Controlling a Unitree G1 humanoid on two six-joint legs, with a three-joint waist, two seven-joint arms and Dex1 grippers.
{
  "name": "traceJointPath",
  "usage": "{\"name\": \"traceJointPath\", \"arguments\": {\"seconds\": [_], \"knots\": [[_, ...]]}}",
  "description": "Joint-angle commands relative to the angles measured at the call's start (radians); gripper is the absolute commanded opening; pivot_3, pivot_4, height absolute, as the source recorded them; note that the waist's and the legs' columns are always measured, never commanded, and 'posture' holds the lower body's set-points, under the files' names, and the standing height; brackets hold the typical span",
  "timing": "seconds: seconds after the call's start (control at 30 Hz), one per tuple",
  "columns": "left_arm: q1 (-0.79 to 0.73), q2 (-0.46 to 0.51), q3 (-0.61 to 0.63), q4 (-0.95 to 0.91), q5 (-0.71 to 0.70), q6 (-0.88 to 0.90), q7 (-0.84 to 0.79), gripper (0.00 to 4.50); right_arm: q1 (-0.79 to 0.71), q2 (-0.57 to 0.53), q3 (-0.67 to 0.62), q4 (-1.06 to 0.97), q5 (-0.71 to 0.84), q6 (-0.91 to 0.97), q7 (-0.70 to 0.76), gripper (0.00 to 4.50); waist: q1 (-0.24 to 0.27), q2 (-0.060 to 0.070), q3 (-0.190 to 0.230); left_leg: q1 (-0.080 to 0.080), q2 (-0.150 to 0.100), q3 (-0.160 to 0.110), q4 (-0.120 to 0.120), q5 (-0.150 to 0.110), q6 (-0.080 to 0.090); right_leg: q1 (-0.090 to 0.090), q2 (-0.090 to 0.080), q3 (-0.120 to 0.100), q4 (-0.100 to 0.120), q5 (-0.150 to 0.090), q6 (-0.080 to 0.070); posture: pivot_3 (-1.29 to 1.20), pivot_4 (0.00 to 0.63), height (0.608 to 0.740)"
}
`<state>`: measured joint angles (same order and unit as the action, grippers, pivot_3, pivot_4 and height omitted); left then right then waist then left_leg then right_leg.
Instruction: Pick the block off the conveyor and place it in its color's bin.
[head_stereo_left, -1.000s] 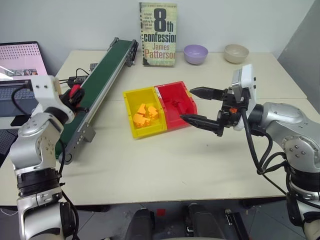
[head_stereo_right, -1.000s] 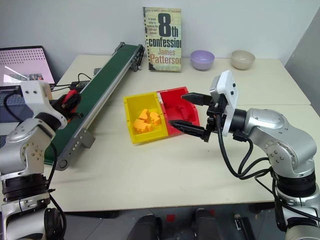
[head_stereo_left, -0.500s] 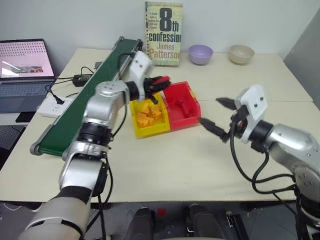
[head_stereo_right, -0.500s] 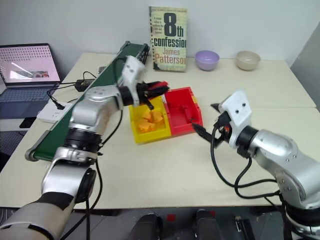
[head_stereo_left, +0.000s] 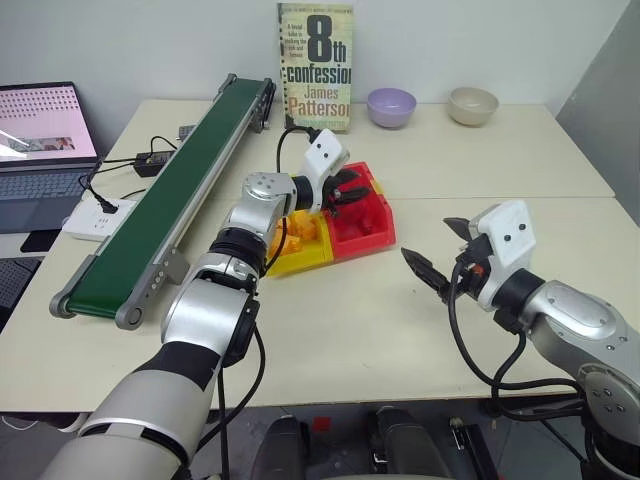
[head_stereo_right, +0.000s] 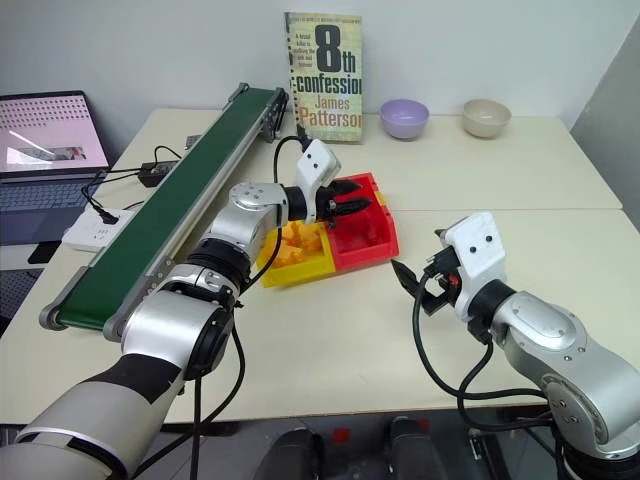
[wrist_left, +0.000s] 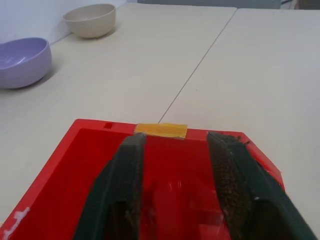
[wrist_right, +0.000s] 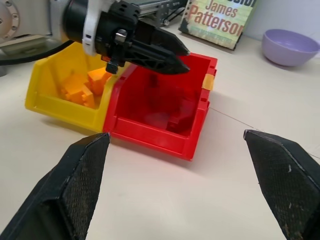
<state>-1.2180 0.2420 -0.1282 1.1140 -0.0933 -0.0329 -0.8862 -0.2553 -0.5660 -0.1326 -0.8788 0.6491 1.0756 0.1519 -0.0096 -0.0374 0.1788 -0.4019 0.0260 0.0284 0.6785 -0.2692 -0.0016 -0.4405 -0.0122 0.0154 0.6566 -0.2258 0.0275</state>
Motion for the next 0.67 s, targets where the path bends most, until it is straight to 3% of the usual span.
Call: {"name": "traceJointPath", "arguments": {"seconds": [0.03, 0.27, 0.37, 0.5, 0.67], "knots": [[-0.054, 0.017, 0.044, 0.004, 0.002, -0.034, 0.002, 2.94, -0.029, -0.007, -0.024, -0.020, -0.001, -0.008, 0.001, 4.50, 0.001, 0.000, 0.000, 0.000, 0.000, 0.000, 0.000, 0.000, 0.000, 0.000, 0.000, 0.000, 0.000, 0.000, 0.000, 0.00, 0.150, 0.740], [-0.058, 0.098, 0.087, -0.041, -0.009, 0.008, -0.056, 4.37, -0.078, -0.053, -0.031, 0.030, 0.005, -0.017, 0.059, 4.50, 0.000, 0.000, 0.000, 0.000, 0.000, 0.000, 0.000, 0.000, 0.000, 0.000, 0.000, 0.000, 0.000, 0.000, 0.000, 0.00, 0.150, 0.740], [-0.001, 0.181, 0.069, -0.168, -0.019, 0.092, -0.192, 4.44, -0.113, -0.097, -0.032, 0.088, 0.001, -0.056, 0.133, 4.50, -0.002, 0.000, 0.000, 0.001, 0.001, 0.000, 0.000, 0.000, 0.000, 0.000, 0.001, 0.001, 0.000, 0.001, -0.001, 0.00, 0.150, 0.740], [0.208, 0.412, 0.061, -0.570, -0.072, 0.317, -0.392, 4.44, -0.188, -0.196, 0.016, 0.219, 0.002, -0.154, 0.353, 4.50, -0.030, 0.002, 0.001, 0.002, 0.002, 0.002, -0.002, 0.000, 0.000, -0.001, 0.002, 0.004, 0.001, 0.002, -0.005, 0.00, 0.150, 0.740], [0.448, 0.594, 0.121, -0.926, -0.145, 0.500, -0.436, 4.44, -0.230, -0.256, 0.063, 0.368, -0.033, -0.257, 0.521, 4.50, -0.023, 0.002, 0.001, 0.002, 0.004, -0.002, -0.001, 0.000, 0.000, -0.001, 0.004, 0.001, 0.003, 0.000, -0.008, 0.00, 0.150, 0.740]]}}
